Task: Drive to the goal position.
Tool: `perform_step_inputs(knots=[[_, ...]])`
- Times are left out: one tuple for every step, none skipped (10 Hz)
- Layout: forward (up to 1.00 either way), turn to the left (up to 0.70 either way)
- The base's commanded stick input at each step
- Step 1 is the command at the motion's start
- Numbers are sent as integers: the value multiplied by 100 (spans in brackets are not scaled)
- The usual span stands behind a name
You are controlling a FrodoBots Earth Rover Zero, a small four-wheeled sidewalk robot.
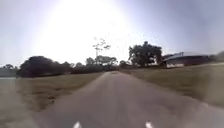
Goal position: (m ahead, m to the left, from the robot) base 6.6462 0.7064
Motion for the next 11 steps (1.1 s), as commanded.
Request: perform_step_inputs(knots=[[100, 24], [100, 8], [100, 2], [100, 2], [100, 2], [100, 2], [100, 2], [100, 2], [100, 3], [100, 4], [100, 11]])
